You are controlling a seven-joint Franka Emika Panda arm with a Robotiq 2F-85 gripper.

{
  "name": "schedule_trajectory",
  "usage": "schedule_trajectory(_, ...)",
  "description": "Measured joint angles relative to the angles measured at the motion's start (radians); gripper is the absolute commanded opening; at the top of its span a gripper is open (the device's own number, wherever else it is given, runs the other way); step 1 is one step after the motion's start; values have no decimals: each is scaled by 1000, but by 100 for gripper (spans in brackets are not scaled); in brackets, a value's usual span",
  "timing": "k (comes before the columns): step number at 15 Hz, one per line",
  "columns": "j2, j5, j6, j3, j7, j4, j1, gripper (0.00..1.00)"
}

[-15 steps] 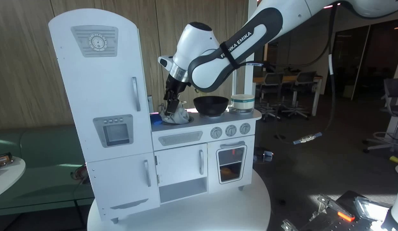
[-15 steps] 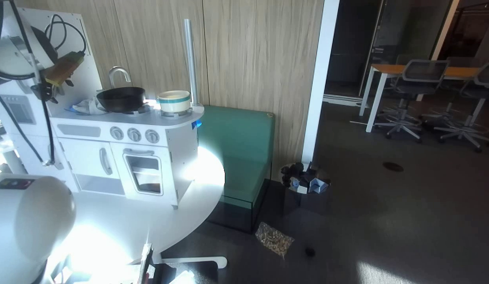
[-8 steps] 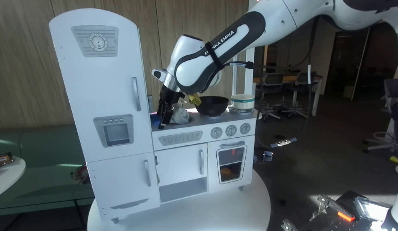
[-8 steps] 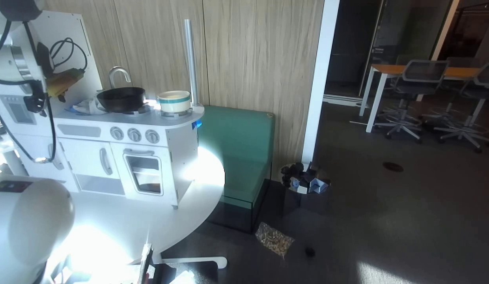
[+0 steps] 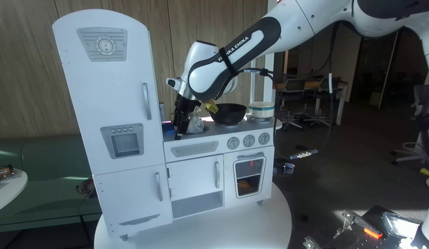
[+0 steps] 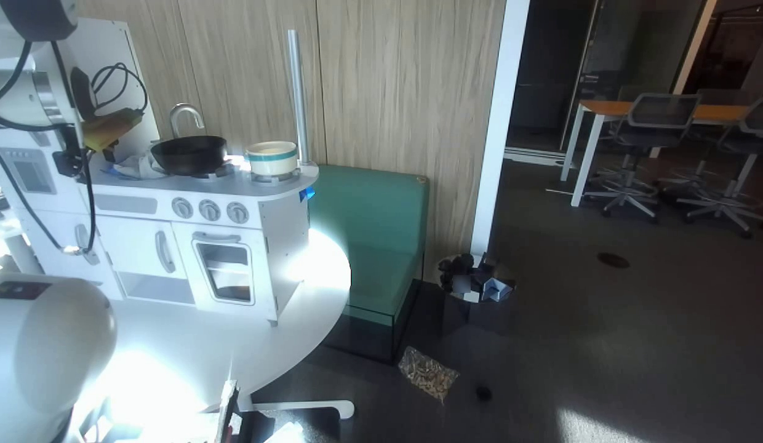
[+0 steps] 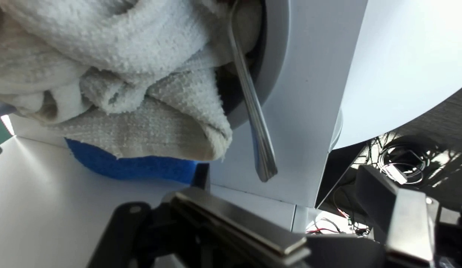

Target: Pick up the white bowl and pour all its contents into the black bowl, pick up the silver spoon from the sink and use it to mix the substance in the black bowl

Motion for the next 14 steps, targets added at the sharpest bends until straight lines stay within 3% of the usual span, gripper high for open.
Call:
schedule_trajectory(4, 30, 0, -11, -16, 0, 25, 0, 97)
schedule_trajectory(5, 40, 0, -13, -18, 0, 31, 0, 75)
schedule_trajectory(6, 49, 0, -16, -18, -1, 37, 1, 72)
schedule_trajectory(7, 58, 0, -16, -18, -3, 42, 2, 96)
schedule_trajectory(14, 68, -42, -15, -19, -32, 83, 43, 100)
